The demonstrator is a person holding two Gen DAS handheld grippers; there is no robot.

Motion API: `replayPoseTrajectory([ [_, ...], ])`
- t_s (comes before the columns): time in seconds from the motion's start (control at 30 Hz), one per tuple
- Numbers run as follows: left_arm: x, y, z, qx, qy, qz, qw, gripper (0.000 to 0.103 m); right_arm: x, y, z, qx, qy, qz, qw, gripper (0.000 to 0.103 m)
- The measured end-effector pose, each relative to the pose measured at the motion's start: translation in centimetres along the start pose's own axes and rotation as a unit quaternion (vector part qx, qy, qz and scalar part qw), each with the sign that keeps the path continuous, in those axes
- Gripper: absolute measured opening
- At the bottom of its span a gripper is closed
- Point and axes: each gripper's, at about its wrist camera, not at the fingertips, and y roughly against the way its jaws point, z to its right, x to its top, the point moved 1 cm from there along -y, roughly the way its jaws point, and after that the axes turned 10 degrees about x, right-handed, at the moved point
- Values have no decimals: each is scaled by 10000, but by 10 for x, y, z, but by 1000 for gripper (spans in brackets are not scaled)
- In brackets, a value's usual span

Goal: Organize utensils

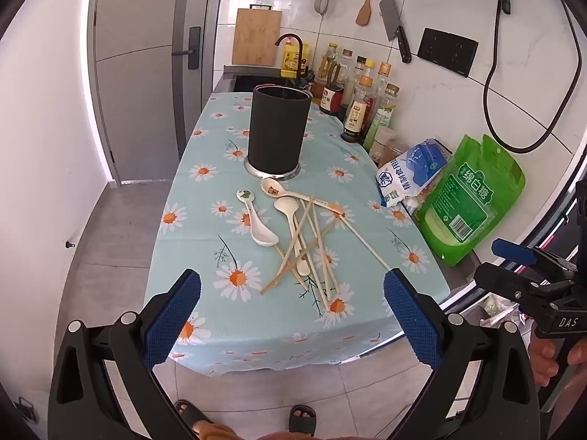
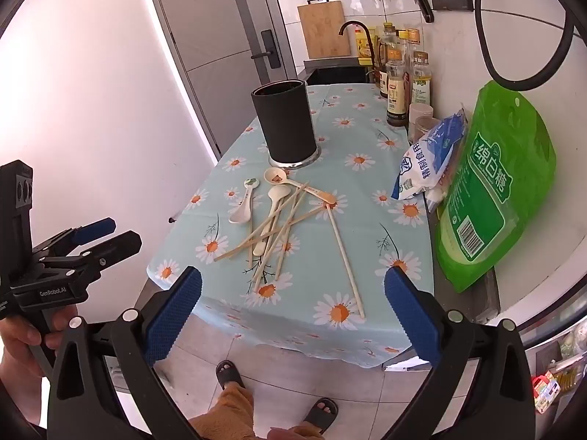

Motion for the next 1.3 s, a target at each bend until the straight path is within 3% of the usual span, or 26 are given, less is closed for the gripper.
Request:
replayPoseTrajectory([
  [0.17, -2, 3, 2, 26, 6, -31, 10000, 97, 1, -6, 0, 23, -31, -34, 10000, 99],
  [0.2, -1, -3, 0, 23, -17, -200, 9998, 97, 1, -6, -1, 32, -29, -35, 10000, 99],
  [1.3, -6, -7, 1, -61, 9, -242, 9997, 97, 0, -10, -7, 74, 9, -171, 9998, 99],
])
